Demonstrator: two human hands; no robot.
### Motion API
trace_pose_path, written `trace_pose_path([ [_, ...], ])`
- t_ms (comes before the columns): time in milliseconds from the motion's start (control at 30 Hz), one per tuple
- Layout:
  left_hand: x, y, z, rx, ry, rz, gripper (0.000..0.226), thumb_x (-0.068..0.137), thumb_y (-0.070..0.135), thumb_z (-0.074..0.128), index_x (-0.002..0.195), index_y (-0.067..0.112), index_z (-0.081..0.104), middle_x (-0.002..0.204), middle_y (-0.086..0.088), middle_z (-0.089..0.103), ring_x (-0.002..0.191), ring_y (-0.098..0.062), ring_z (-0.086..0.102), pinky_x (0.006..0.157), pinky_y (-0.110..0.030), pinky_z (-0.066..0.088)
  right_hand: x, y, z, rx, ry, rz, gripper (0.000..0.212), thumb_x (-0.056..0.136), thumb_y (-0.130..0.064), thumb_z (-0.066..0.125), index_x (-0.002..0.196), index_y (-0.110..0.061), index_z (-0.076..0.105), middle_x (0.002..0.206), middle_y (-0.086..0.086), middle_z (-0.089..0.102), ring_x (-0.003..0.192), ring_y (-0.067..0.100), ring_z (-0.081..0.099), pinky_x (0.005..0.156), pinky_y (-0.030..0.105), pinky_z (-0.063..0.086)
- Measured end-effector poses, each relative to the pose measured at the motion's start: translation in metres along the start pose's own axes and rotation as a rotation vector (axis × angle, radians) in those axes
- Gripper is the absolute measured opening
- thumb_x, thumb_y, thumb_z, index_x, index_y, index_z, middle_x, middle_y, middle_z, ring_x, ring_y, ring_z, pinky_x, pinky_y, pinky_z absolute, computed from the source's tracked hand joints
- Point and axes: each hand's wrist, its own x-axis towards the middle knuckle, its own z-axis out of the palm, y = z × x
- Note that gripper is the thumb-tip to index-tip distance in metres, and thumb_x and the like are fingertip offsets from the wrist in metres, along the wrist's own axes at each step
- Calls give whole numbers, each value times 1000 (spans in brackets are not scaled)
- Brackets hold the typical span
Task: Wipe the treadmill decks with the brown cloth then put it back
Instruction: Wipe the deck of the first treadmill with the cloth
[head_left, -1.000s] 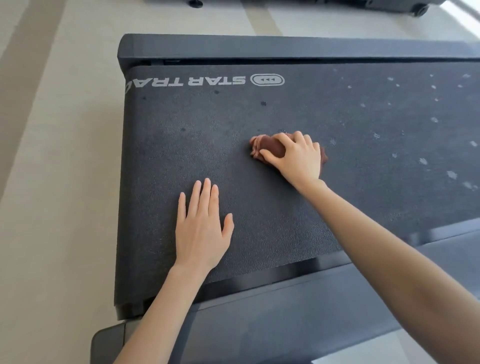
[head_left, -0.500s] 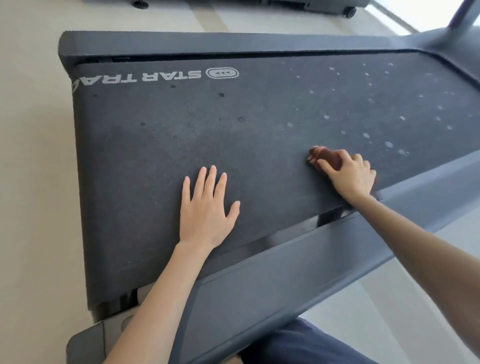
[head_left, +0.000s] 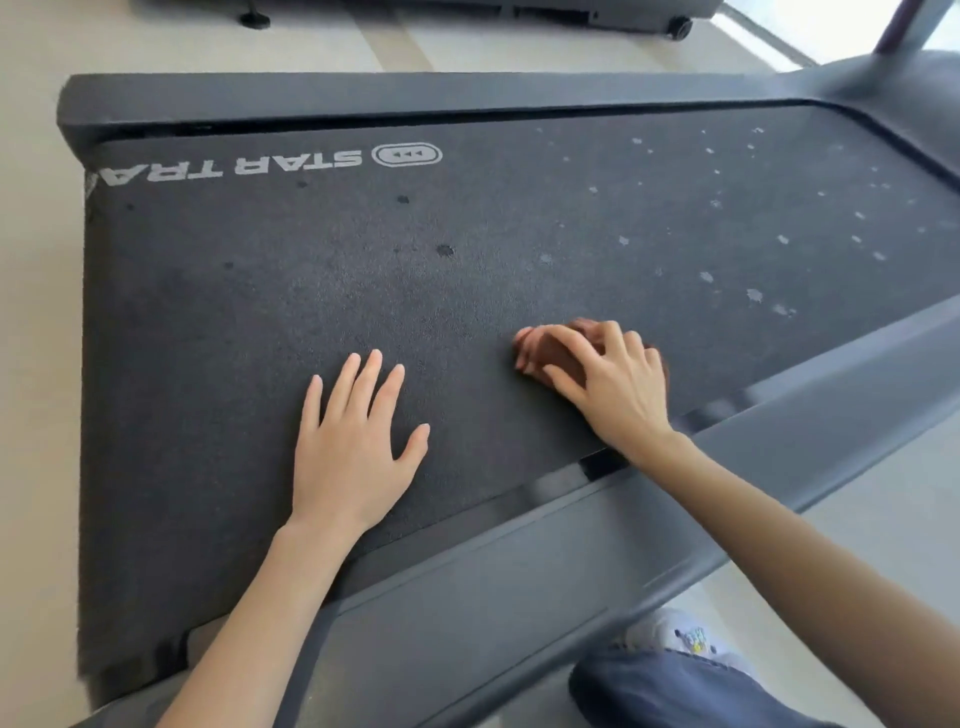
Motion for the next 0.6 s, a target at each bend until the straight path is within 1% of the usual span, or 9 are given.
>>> trace_pose_path([
  [100,2,3,-1,10,0,-9,70,86,52,24,138,12,44,149,-10,35,141,-25,26,114,-52,18,14,78,3,-3,-63,363,44,89,-53,48,129,-34,49,118,18,51,103,42,49,87,48,39],
  [133,3,5,-1,10,3,-22,69,86,52,26,138,11,44,149,-10,35,141,-26,26,113,-52,18,18,88,6,12,-76,433,44,89,-54,47,129,-33,49,117,20,51,103,43,49,88,48,39],
  [167,5,8,-1,6,2,-37,68,86,51,28,138,11,44,149,-10,35,141,-26,25,113,-53,17,23,89,9,21,-74,455,44,89,-54,47,127,-31,50,115,21,51,101,44,50,88,48,40],
  [233,14,20,0,-3,2,-59,66,86,49,33,138,10,44,150,-8,34,141,-26,24,114,-53,15,29,69,14,48,-14,364,43,88,-53,49,122,-27,53,111,21,53,95,42,52,83,46,41],
  [300,26,33,3,-13,-3,-71,65,88,48,33,140,11,41,151,-5,32,142,-23,22,116,-50,14,36,29,16,98,28,171,41,88,-54,50,120,-28,55,108,18,54,91,40,53,77,43,41],
  [400,37,44,10,-32,12,-119,60,93,44,42,142,10,38,151,-5,32,142,-20,21,116,-46,14,56,-40,25,150,41,-104,41,89,-56,46,122,-31,53,114,12,54,94,34,52,75,39,39],
  [467,37,45,13,-11,12,-136,60,93,44,42,141,9,38,150,-4,34,142,-19,22,117,-44,15,74,-72,28,199,46,-184,41,90,-55,47,122,-31,53,117,11,54,97,33,51,74,39,38],
  [533,37,45,12,-1,2,-148,63,90,46,37,141,10,38,150,-2,33,142,-17,22,117,-42,16,89,-73,31,240,30,-235,41,89,-55,47,123,-32,53,117,9,53,100,33,50,74,39,37],
  [600,38,46,11,5,-9,-154,65,88,47,35,141,11,39,151,0,33,142,-15,22,117,-42,17,104,-38,37,239,31,-267,41,89,-55,48,124,-33,53,117,9,53,101,33,49,75,39,37],
])
